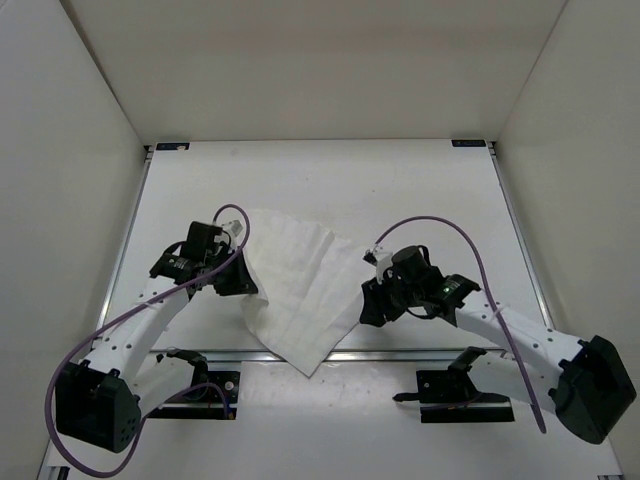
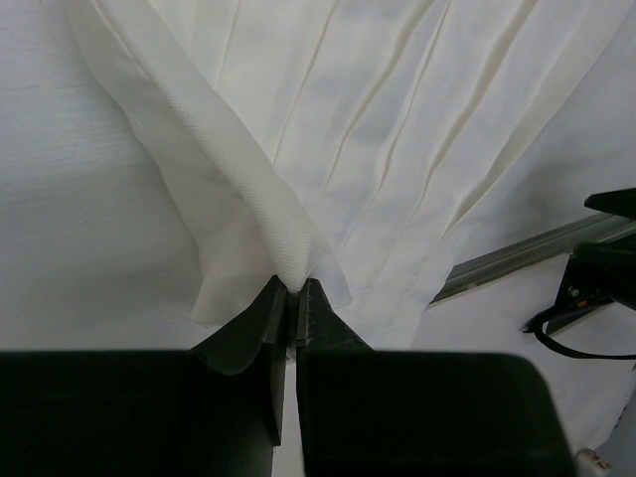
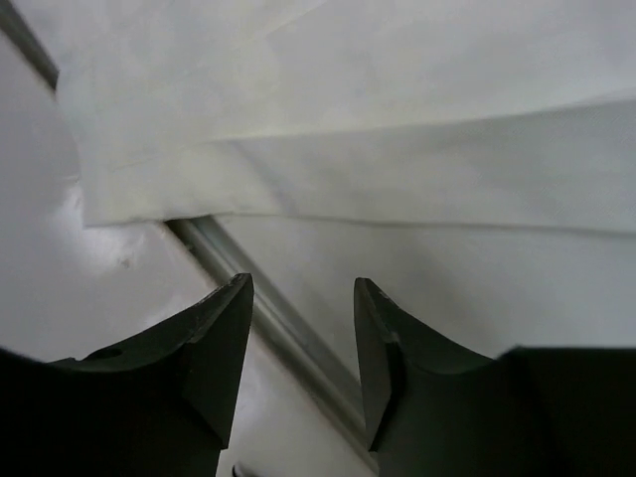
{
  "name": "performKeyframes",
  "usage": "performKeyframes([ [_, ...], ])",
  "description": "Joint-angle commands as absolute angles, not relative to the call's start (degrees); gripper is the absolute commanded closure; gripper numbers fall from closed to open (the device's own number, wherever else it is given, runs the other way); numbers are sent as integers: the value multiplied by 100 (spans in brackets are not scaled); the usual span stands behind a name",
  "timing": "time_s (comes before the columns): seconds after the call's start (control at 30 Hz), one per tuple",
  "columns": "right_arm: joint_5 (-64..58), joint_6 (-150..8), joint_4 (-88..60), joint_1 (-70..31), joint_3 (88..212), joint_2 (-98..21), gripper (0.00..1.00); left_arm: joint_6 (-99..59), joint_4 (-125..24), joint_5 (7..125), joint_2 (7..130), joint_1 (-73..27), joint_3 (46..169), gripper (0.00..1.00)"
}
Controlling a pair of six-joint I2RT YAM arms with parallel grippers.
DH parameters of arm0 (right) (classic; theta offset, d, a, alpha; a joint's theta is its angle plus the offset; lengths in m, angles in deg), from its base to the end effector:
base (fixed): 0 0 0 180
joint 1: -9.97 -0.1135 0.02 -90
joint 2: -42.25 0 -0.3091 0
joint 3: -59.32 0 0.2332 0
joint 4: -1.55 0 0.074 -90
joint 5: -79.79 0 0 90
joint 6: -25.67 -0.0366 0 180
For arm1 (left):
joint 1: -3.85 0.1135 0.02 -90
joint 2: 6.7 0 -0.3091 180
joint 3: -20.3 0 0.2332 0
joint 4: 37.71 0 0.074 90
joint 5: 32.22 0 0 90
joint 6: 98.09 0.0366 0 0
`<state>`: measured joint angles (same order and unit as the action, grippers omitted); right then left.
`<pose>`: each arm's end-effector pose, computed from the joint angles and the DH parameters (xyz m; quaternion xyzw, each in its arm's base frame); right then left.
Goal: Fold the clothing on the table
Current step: Fold the skirt
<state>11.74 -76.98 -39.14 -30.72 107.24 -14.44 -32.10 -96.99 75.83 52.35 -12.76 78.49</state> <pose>0.1055 0.1087 0.2542 -0.2871 0.8775 0.3122 0.2238 0.1389 -0.0533 0.2807 -0.0213 0.9549 -0.2305 0.1860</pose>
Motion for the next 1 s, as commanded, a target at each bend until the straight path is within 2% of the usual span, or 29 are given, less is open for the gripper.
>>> performKeyframes([
  [0.0,905,-7250,-3015,-2766,10912,-2005,58,-3243,-9410,7739,5061,-1294,7704,100],
  [0.07,921,-7382,-2613,-2441,10885,-2200,63,-3261,-9366,7738,5017,-1276,7651,100],
  [0.13,913,-7575,-2426,-2255,10990,-2602,63,-3270,-9340,7730,5025,-1294,7607,100],
  [0.27,710,-7778,-2547,-2167,11498,-3340,54,-3226,-9357,7721,5008,-1224,7616,100],
  [0.4,412,-8644,-2646,-2141,11528,-3667,53,-3208,-9418,7756,4964,-1197,7599,100],
  [0.47,534,-8788,-2531,-2027,11439,-3781,48,-3173,-9392,7791,4955,-1154,7572,100],
  [0.63,60,-8622,-3145,-2167,12018,-4580,46,-3155,-9401,7765,4973,-1136,7546,100],
  [0.67,69,-8622,-3181,-2202,12054,-4704,48,-3147,-9366,7782,4973,-1162,7546,100],
  [0.7,103,-8657,-3103,-2133,12089,-4792,60,-3138,-9366,7791,4973,-1171,7546,100],
  [0.73,156,-8605,-3033,-2062,12168,-4871,77,-3155,-9366,7817,4973,-1154,7520,100],
  [0.83,323,-8587,-2944,-1825,12343,-5047,100,-3164,-9375,7861,4938,-1127,7519,100],
  [0.97,263,-8385,-3128,-1570,13019,-5442,100,-3252,-9330,7887,4876,-1171,7449,100],
])
